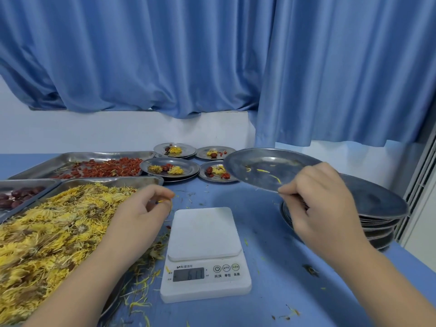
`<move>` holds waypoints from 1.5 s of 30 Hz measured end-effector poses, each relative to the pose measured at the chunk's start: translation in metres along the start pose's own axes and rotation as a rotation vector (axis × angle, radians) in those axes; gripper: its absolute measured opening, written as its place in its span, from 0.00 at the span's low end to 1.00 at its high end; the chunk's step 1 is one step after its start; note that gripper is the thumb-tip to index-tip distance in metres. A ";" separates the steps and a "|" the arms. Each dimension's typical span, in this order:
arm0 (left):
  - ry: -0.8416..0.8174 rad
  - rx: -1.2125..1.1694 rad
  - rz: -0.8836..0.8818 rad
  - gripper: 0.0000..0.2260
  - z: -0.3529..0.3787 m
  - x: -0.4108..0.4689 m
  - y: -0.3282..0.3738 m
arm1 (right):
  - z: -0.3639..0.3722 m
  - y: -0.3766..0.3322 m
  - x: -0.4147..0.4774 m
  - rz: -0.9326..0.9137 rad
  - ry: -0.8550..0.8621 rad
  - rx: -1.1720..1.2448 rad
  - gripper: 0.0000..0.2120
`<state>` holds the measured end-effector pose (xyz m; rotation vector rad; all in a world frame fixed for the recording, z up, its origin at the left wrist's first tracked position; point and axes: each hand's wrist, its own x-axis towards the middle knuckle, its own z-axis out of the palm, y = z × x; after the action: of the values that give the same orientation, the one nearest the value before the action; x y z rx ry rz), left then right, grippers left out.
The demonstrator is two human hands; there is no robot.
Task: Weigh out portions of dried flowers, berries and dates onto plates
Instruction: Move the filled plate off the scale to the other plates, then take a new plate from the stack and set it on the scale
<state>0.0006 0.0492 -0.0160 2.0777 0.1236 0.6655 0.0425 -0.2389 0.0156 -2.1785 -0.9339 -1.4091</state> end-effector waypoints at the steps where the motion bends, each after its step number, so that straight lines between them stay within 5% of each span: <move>1: 0.040 -0.022 -0.006 0.08 -0.001 0.000 0.001 | 0.003 -0.007 -0.002 -0.030 -0.009 0.029 0.04; 8: 0.231 -0.114 -0.065 0.08 -0.010 0.003 0.007 | 0.030 -0.048 -0.019 -0.089 -0.090 0.186 0.09; 23: 0.196 -0.079 -0.059 0.08 -0.010 0.004 0.006 | 0.045 -0.061 -0.031 -0.194 -0.208 0.120 0.09; 28: 0.194 -0.088 -0.055 0.08 -0.008 0.003 0.006 | 0.043 -0.066 -0.034 -0.247 -0.376 0.112 0.10; 40: 0.171 -0.067 -0.047 0.07 -0.007 0.002 0.007 | 0.035 -0.068 -0.030 -0.089 -0.510 0.079 0.05; 45: 0.180 -0.066 -0.047 0.08 -0.008 0.003 0.006 | 0.022 -0.052 -0.030 -0.043 -0.457 0.293 0.06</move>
<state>-0.0023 0.0525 -0.0066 1.9437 0.2482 0.8169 0.0114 -0.1978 -0.0232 -2.2949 -1.2578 -0.7343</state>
